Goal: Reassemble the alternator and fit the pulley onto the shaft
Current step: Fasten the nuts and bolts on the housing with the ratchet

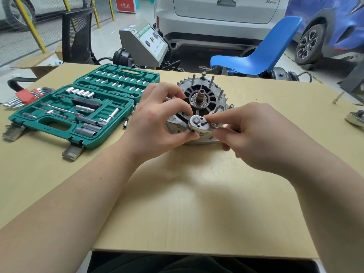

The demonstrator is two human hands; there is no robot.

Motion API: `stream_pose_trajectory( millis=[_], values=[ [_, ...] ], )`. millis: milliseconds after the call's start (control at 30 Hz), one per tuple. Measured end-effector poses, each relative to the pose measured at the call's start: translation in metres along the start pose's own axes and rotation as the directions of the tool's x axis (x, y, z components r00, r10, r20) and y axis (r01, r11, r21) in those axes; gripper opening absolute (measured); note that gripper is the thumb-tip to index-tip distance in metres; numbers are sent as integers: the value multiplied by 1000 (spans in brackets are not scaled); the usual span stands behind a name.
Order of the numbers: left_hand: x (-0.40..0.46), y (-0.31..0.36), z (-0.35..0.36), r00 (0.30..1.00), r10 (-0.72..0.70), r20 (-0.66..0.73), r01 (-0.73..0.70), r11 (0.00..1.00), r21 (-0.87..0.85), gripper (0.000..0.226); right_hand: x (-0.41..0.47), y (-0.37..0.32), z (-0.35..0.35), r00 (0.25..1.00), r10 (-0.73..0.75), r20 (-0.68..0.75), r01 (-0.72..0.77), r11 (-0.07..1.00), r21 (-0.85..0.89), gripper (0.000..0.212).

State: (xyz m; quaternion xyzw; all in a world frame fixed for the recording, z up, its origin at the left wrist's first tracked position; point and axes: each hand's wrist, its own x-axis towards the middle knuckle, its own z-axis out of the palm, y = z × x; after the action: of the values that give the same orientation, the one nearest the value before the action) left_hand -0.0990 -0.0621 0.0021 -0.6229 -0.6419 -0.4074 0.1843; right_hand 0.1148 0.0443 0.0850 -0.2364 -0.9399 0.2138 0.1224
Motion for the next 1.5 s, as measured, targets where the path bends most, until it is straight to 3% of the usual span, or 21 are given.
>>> stream_pose_trajectory(
  millis=[100,267,367,467,567,700,967,1100,1233,1400,1500],
  values=[
    [0,3,4,998,-11,-56,9,999,-31,33,-7,-3,7,999,35,-17,-34,999,41,27],
    [-3,7,7,996,-7,-85,-1,995,-96,11,-19,-16,32,999,47,-14,-48,998,-31,12],
    [-3,7,6,997,-19,-72,10,992,-124,10,-16,-13,23,998,21,-60,-31,982,-184,11],
    [-2,6,5,998,-29,-59,21,991,-136,11,-4,-9,6,998,-22,-59,2,947,-320,25],
    [-2,7,6,997,-29,-69,20,992,-123,12,-2,-13,4,999,-23,-50,5,944,-330,23],
    [-2,12,10,991,-73,-110,64,995,-82,17,-15,-25,27,996,17,-92,-46,947,-319,5],
    [-3,12,6,994,-77,-72,68,990,-124,14,-15,-22,31,988,-31,-148,-37,900,-435,10],
    [-2,12,5,996,-70,-57,62,990,-130,15,-3,-15,7,997,-9,-78,-22,923,-383,28],
    [-3,13,5,995,-62,-72,56,995,-84,14,-12,-25,24,996,0,-87,-34,921,-388,3],
    [-3,11,3,998,-36,-41,33,997,-74,14,-18,-35,46,999,6,-46,-19,962,-274,9],
    [-3,11,3,999,-26,-28,24,996,-82,11,-15,-28,33,997,-38,-67,10,926,-377,13]
  ],
)
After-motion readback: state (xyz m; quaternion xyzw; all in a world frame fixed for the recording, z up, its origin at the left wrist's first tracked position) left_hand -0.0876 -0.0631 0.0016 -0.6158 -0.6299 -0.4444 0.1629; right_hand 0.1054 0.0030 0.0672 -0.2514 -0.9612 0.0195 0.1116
